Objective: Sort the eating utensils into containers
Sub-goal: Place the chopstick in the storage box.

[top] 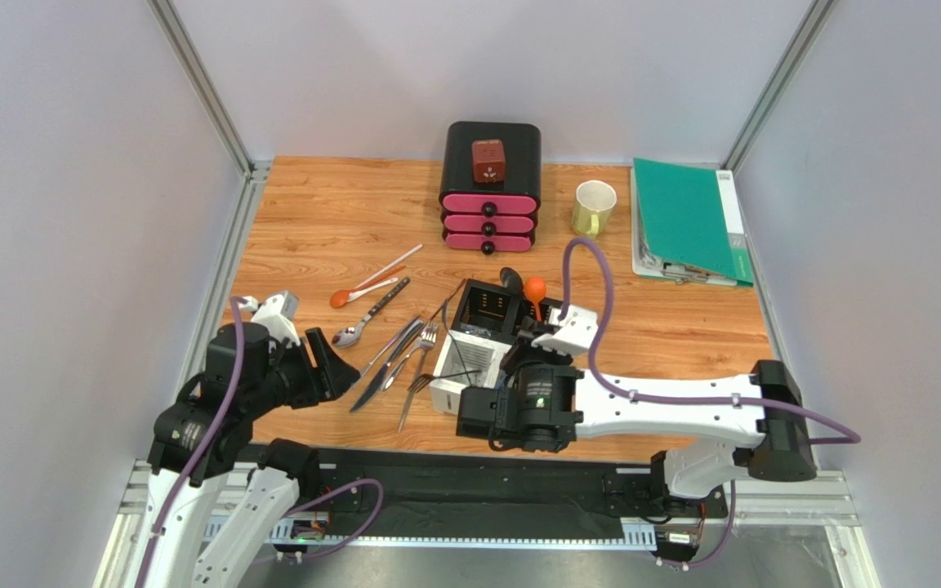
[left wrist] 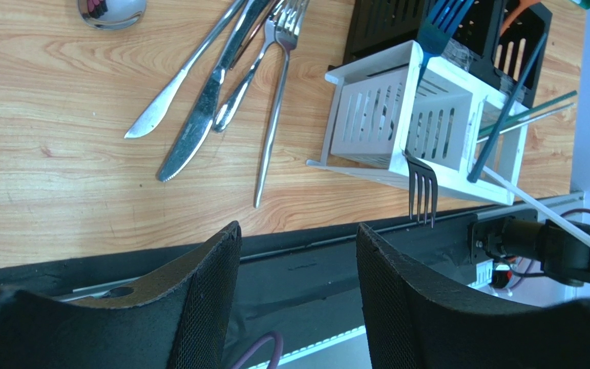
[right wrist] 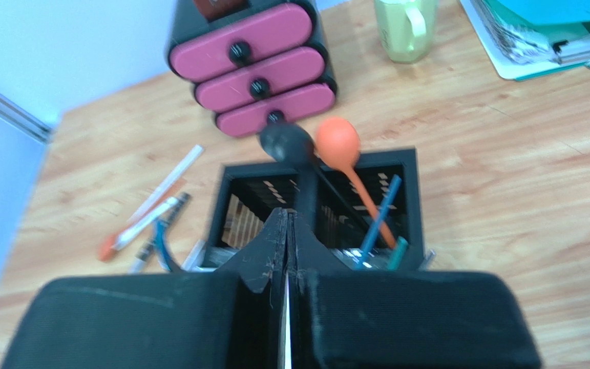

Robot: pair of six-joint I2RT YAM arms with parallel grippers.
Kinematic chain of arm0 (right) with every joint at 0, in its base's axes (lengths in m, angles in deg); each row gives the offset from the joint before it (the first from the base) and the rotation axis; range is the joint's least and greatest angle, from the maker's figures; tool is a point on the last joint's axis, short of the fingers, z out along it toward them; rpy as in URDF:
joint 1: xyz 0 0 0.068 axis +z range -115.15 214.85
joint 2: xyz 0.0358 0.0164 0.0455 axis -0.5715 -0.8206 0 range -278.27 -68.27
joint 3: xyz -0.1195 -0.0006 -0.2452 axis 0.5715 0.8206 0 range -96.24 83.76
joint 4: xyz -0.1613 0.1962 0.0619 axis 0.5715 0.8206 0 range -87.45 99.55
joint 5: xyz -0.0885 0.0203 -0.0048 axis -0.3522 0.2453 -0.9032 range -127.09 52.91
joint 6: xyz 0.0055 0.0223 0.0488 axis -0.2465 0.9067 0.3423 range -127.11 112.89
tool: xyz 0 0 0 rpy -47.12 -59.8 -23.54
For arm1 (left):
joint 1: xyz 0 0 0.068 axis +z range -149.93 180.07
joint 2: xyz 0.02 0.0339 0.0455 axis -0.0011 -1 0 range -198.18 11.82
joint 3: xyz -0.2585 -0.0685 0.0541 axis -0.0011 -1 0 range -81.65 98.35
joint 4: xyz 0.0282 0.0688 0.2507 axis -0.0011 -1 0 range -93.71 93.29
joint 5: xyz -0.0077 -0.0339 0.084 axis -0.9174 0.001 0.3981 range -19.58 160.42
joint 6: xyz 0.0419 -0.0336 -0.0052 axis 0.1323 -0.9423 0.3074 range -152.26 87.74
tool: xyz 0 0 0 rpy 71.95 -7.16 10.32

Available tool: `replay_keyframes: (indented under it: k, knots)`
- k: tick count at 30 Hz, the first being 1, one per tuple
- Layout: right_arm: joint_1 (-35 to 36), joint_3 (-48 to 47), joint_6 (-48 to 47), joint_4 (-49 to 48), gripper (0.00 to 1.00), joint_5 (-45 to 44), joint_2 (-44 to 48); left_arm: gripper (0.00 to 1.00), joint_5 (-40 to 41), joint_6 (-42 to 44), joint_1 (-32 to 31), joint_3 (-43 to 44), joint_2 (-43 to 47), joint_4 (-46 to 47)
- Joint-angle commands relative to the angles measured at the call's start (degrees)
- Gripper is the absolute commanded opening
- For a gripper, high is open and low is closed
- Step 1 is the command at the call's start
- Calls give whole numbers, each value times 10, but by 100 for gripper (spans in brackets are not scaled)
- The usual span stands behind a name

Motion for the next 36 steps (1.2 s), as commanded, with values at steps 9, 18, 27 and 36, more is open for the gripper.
replay_keyframes:
  k: [9,18,27,36]
  knots:
    - [-69,-171,-793,-214,0,14,38,63,14,-5,-3,29,-64,62]
    - [-224,-165,-1062,-557,0,294,28,63,32,-17,-2,40,-82,97]
    - [-471,-223,-991,-436,0,534,38,63,52,-32,-3,28,-99,113]
    - [-694,-103,-857,-334,58,851,176,64,17,-31,-3,19,-168,163]
